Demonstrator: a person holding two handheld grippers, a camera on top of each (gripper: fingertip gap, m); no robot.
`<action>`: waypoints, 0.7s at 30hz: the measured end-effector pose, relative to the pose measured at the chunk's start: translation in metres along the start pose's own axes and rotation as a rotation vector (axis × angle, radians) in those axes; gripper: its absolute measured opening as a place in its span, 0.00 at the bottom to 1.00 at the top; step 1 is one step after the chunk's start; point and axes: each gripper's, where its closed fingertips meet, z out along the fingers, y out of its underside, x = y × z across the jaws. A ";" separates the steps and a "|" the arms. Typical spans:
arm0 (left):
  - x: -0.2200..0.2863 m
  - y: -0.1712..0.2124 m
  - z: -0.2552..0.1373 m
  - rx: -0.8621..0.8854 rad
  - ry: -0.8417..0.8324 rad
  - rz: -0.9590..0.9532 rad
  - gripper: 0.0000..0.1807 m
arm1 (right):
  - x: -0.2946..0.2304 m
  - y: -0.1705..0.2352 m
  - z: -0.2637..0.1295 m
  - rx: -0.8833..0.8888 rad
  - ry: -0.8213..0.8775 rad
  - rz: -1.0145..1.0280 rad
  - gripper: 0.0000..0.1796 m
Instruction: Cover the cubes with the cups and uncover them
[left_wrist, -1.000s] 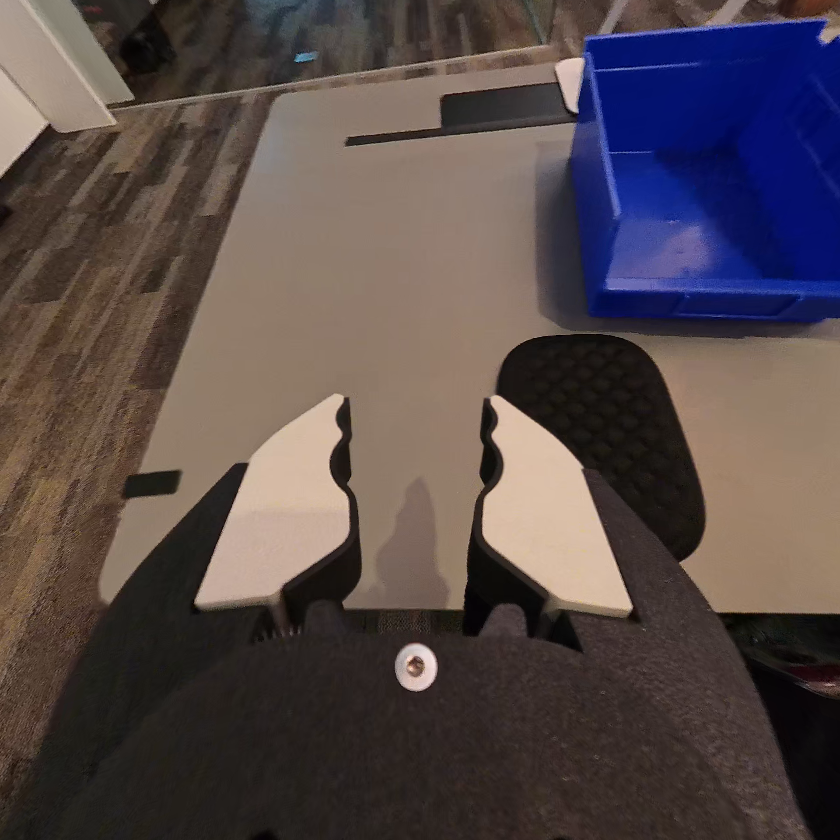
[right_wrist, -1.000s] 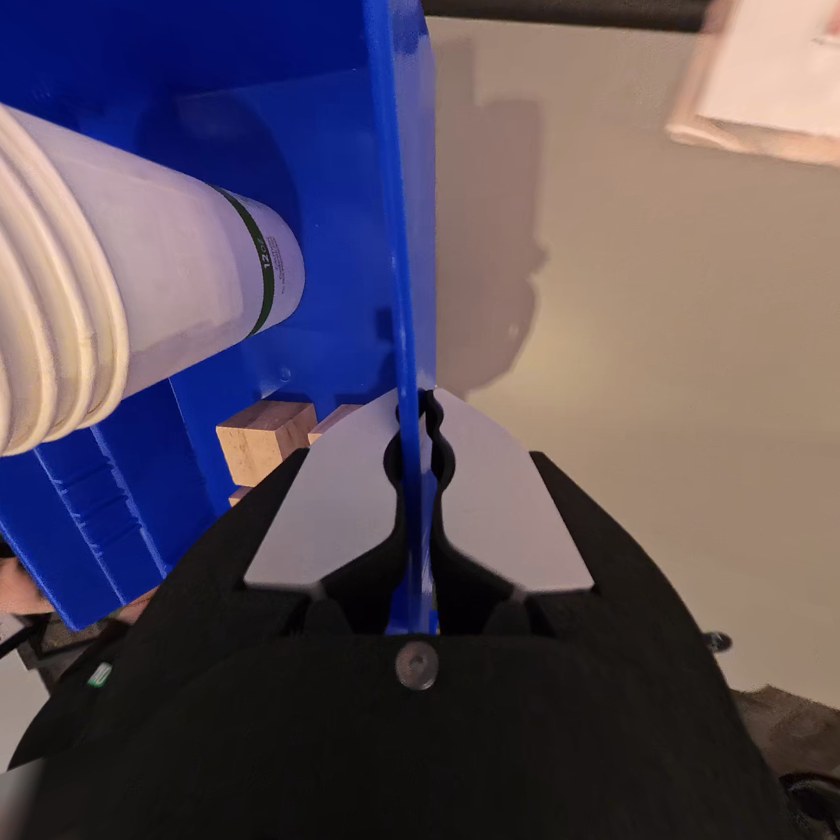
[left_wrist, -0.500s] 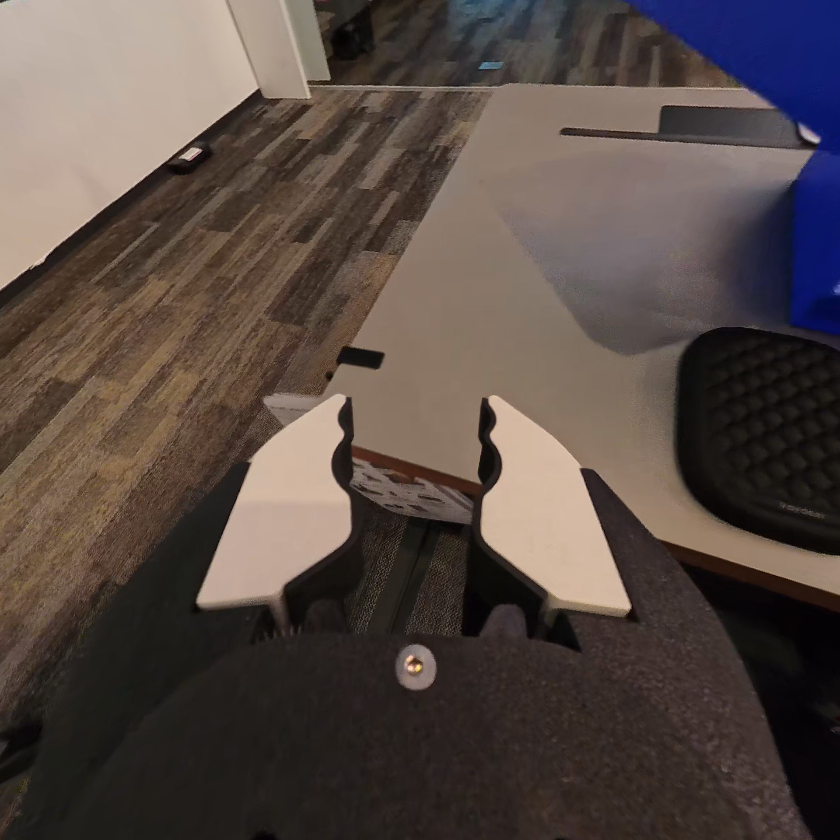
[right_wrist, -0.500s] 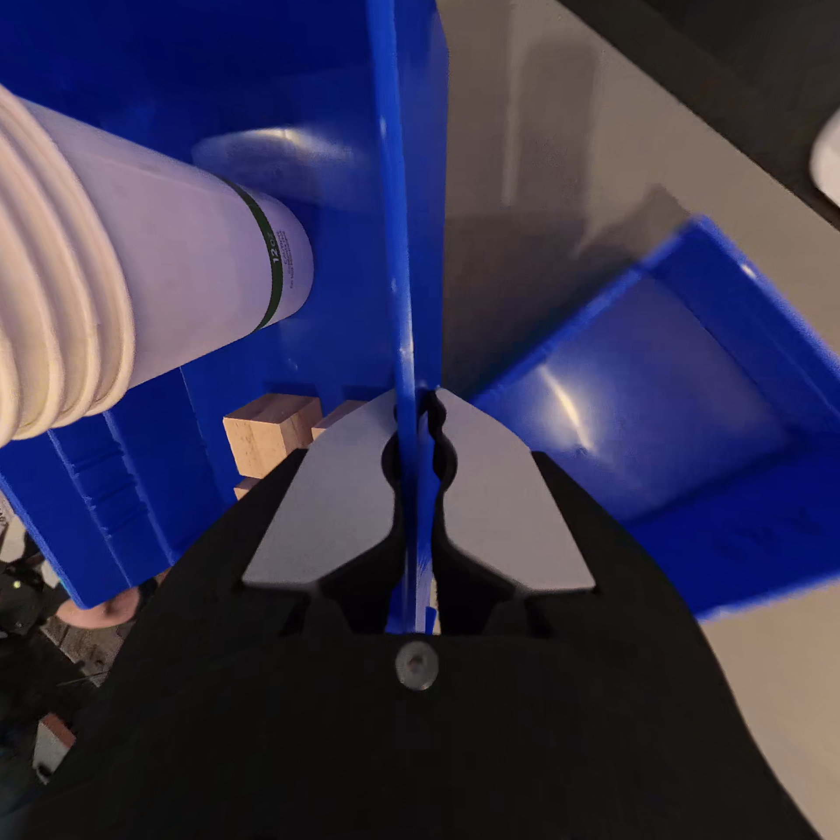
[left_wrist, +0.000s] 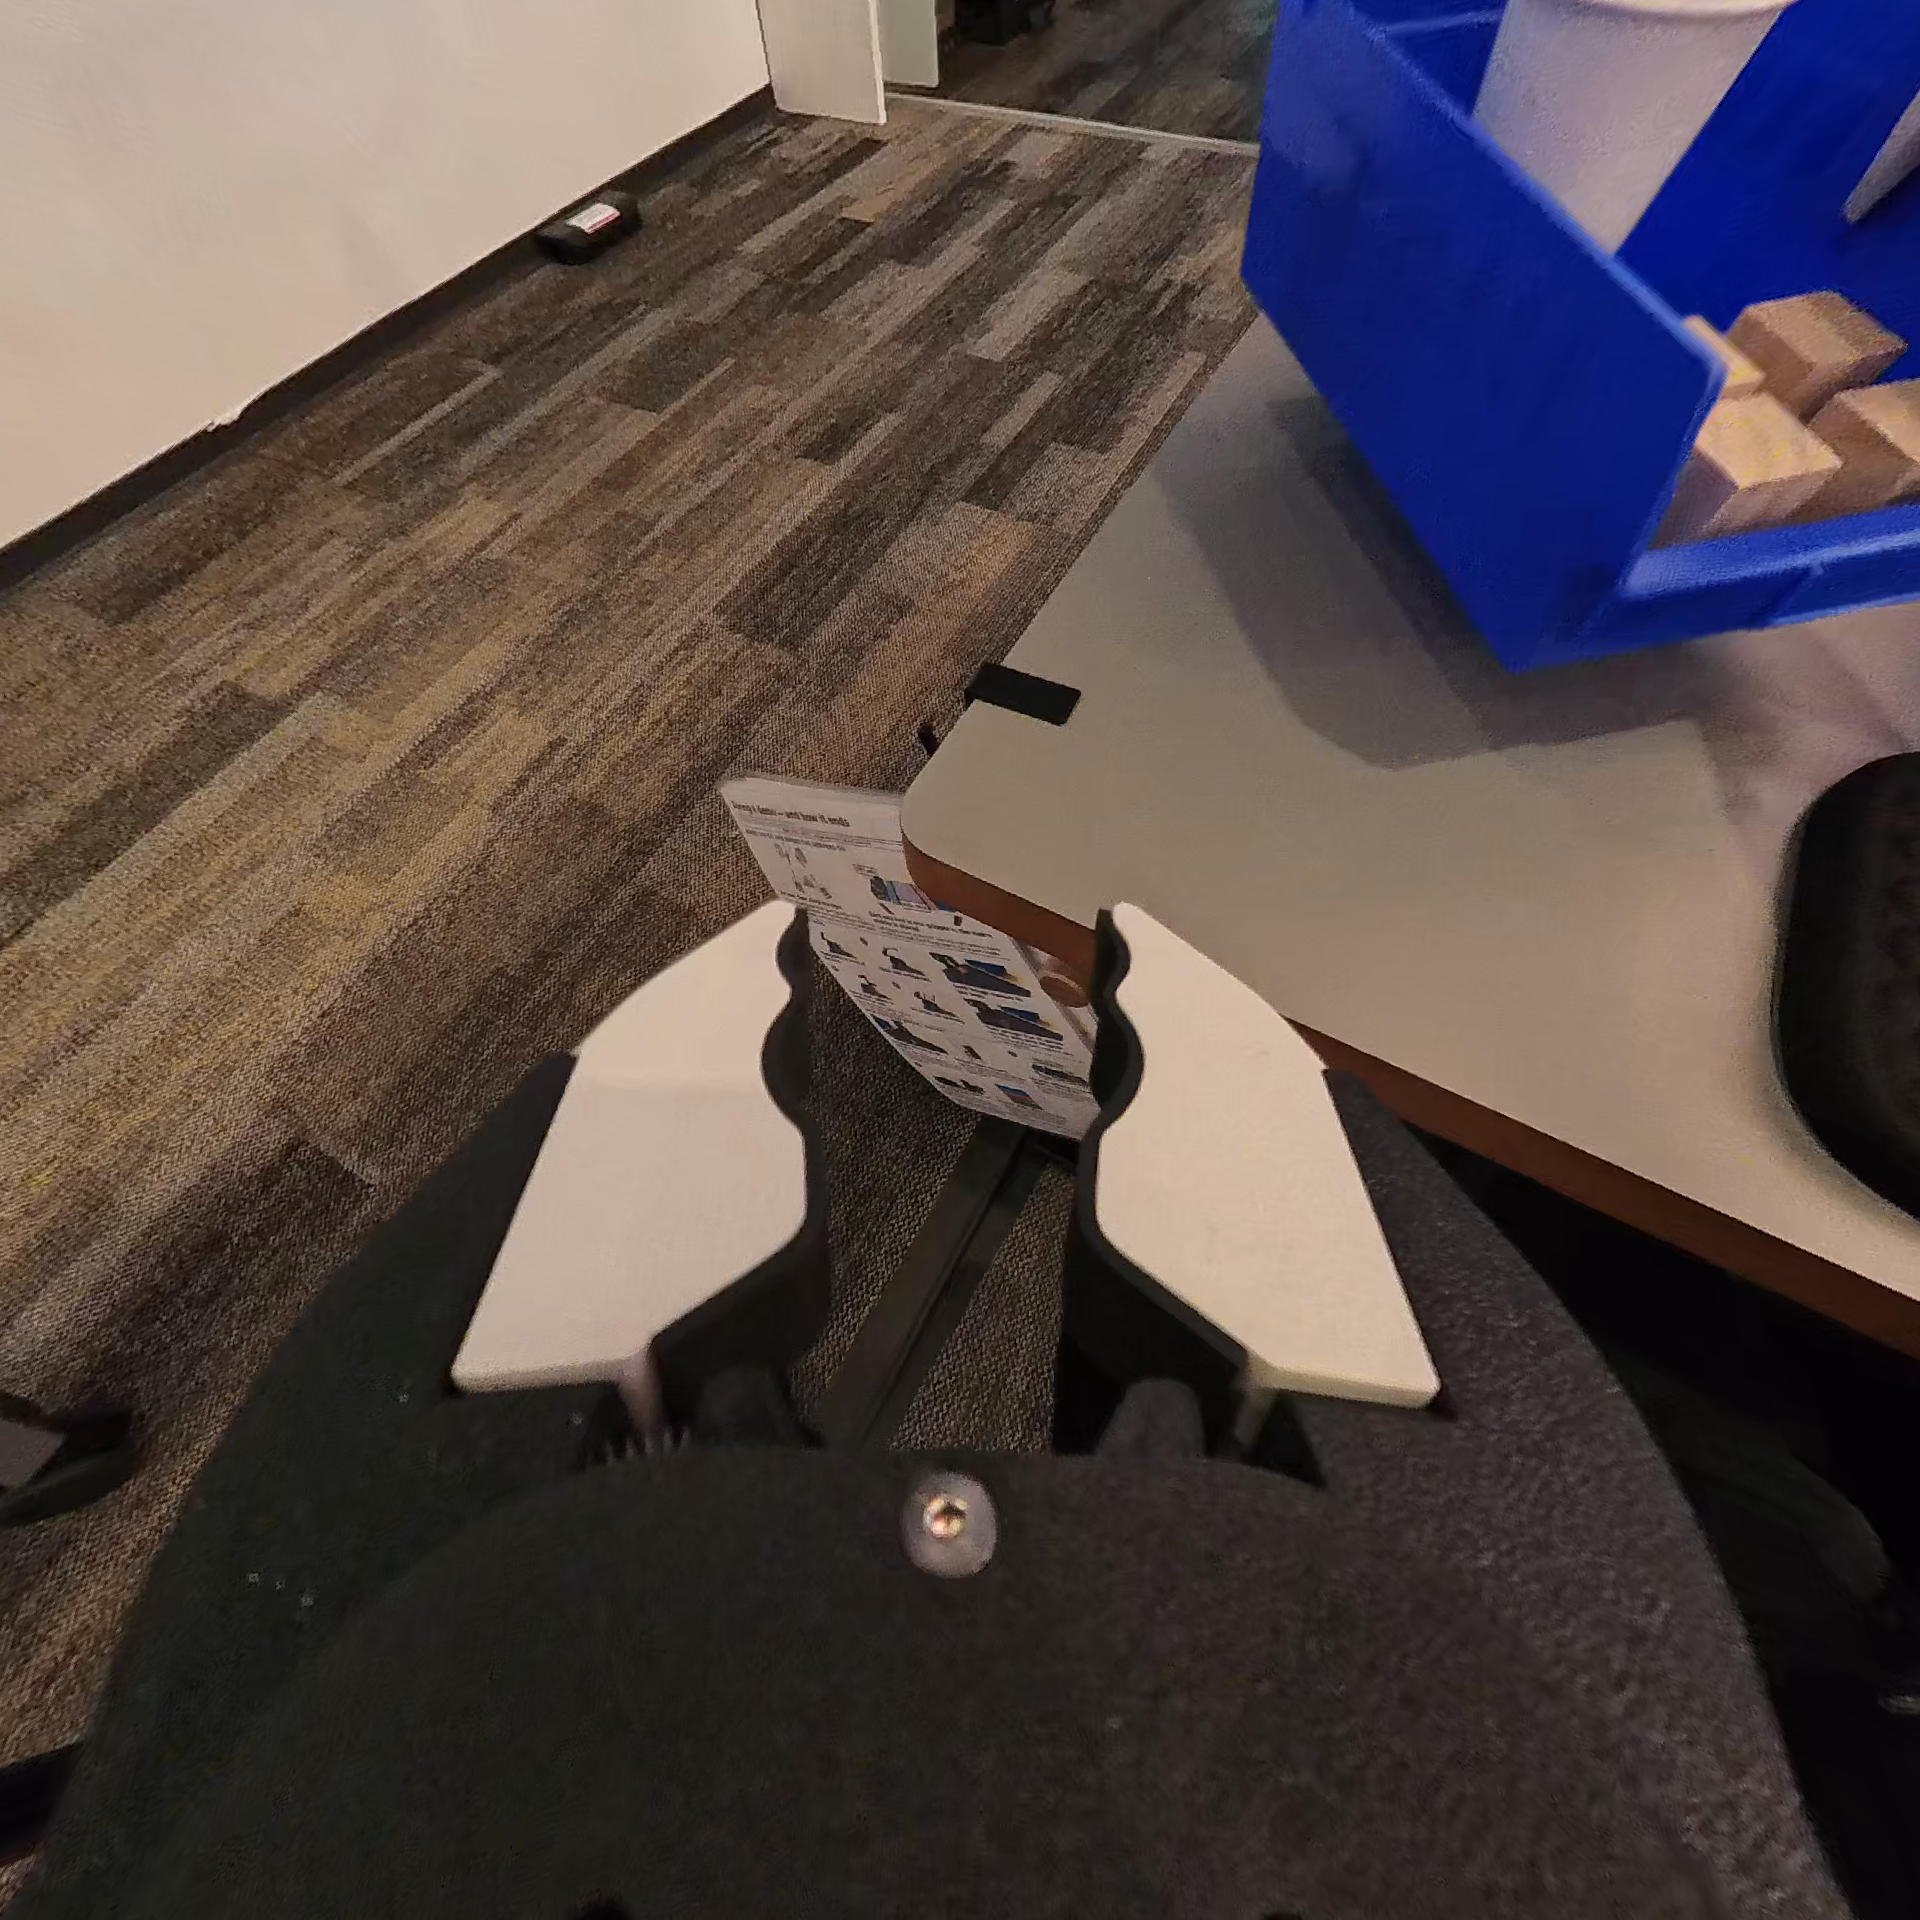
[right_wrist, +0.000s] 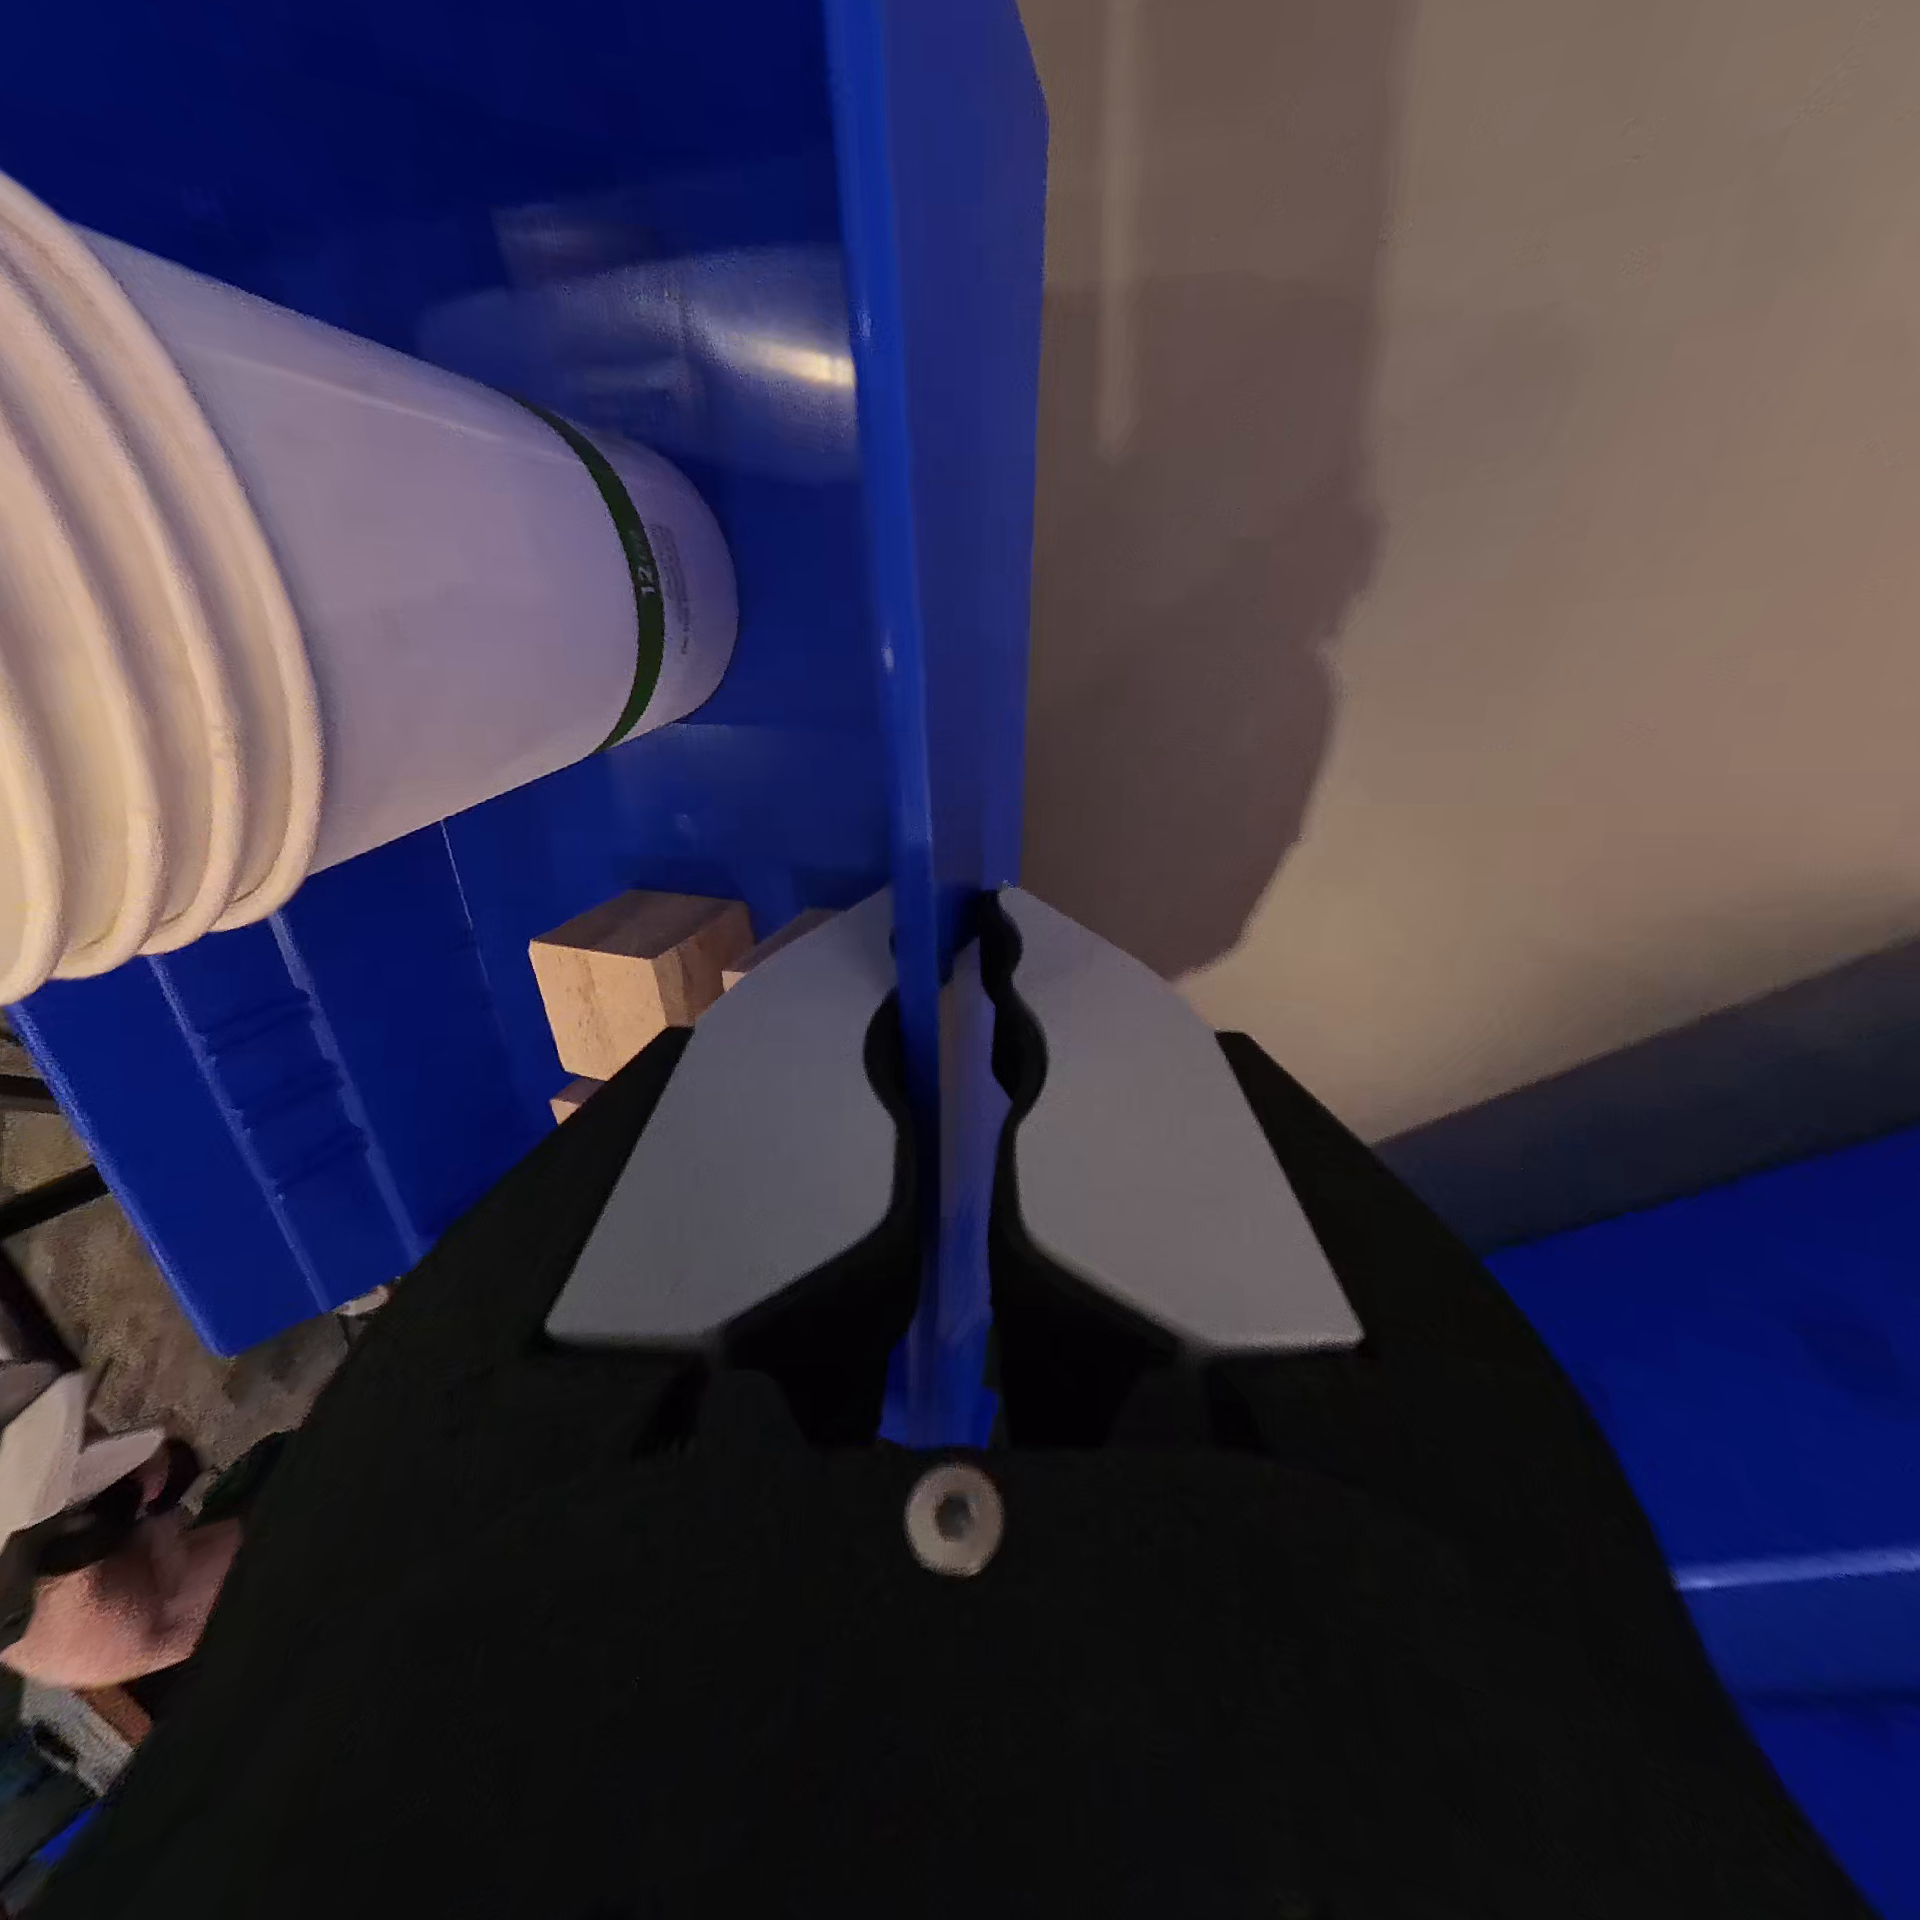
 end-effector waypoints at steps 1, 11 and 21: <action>0.001 0.000 0.001 -0.003 0.003 0.001 0.28 | 0.004 0.001 0.006 -0.002 0.012 0.007 0.05; 0.046 -0.021 0.045 -0.017 0.042 0.097 0.29 | 0.023 0.008 0.039 -0.012 0.009 0.059 0.06; 0.158 -0.049 0.144 -0.018 0.193 0.087 0.36 | 0.014 -0.010 -0.008 0.180 -0.016 -0.083 0.17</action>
